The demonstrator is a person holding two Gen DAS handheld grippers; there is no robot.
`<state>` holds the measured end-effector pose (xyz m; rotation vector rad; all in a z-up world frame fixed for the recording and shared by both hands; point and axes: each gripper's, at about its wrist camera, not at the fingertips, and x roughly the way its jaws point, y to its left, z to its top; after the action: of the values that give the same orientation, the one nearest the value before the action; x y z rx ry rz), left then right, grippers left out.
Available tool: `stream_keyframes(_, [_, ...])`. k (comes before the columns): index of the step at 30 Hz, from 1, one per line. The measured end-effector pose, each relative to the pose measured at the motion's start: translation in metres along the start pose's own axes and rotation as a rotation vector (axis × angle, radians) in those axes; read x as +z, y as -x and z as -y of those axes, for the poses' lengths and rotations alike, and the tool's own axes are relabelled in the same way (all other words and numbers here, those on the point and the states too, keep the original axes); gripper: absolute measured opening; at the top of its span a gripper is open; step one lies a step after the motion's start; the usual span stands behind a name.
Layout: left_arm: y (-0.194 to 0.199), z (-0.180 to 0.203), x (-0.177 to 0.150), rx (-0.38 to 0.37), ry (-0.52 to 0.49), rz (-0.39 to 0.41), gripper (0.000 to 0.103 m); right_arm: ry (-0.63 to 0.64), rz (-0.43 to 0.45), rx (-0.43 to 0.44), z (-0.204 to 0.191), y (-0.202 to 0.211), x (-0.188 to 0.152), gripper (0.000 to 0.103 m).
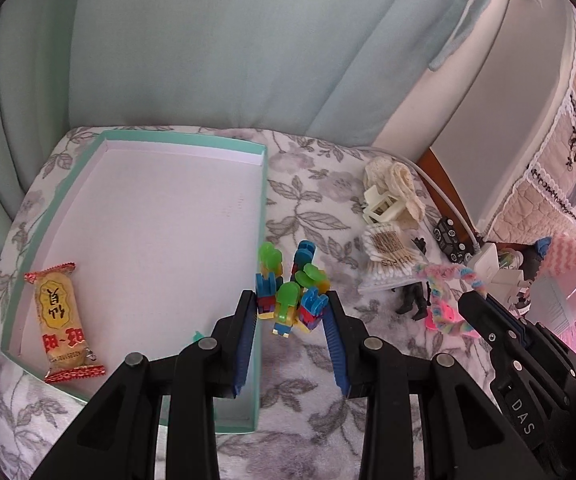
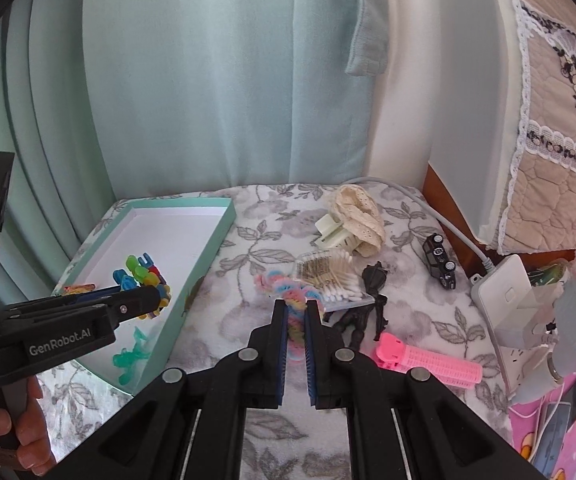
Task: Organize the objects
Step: 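Grasp the toy blocks with the left tool while the right tool grasps the rainbow ring, then carry both items over the box lid and open both tools to release them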
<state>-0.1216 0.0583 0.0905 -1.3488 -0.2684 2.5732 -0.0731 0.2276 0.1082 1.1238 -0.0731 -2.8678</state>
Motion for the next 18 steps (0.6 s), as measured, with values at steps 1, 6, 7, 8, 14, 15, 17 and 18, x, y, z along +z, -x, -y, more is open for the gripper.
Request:
stream_keyframes(1, [0.003,-0.008,0.001,0.009,0.013,0.006,0.035,0.003,0.000,0.010,-0.005,-0.001,0.001,0.009])
stream_keyframes(6, [0.014,-0.049,0.003,0.049,0.091,0.031,0.035,0.050,-0.004,0.052,-0.036,-0.011,0.007,0.009])
stream_keyframes(7, [0.016,-0.056,0.003,0.054,0.106,0.035,0.035,0.060,-0.007,0.063,-0.043,-0.014,0.008,0.009])
stream_keyframes(8, [0.018,-0.064,0.004,0.059,0.120,0.039,0.035,0.069,-0.011,0.072,-0.049,-0.017,0.009,0.009])
stream_keyframes(14, [0.024,-0.099,0.003,0.082,0.181,0.054,0.035,0.124,-0.034,0.121,-0.086,-0.033,0.013,0.009])
stream_keyframes(15, [0.024,-0.103,0.004,0.085,0.187,0.054,0.035,0.135,-0.038,0.127,-0.091,-0.036,0.014,0.009])
stream_keyframes(17, [0.022,-0.108,0.004,0.088,0.195,0.052,0.035,0.158,-0.040,0.138,-0.102,-0.040,0.016,0.009])
stream_keyframes(18, [0.021,-0.110,0.005,0.088,0.196,0.049,0.035,0.168,-0.041,0.143,-0.107,-0.042,0.017,0.009])
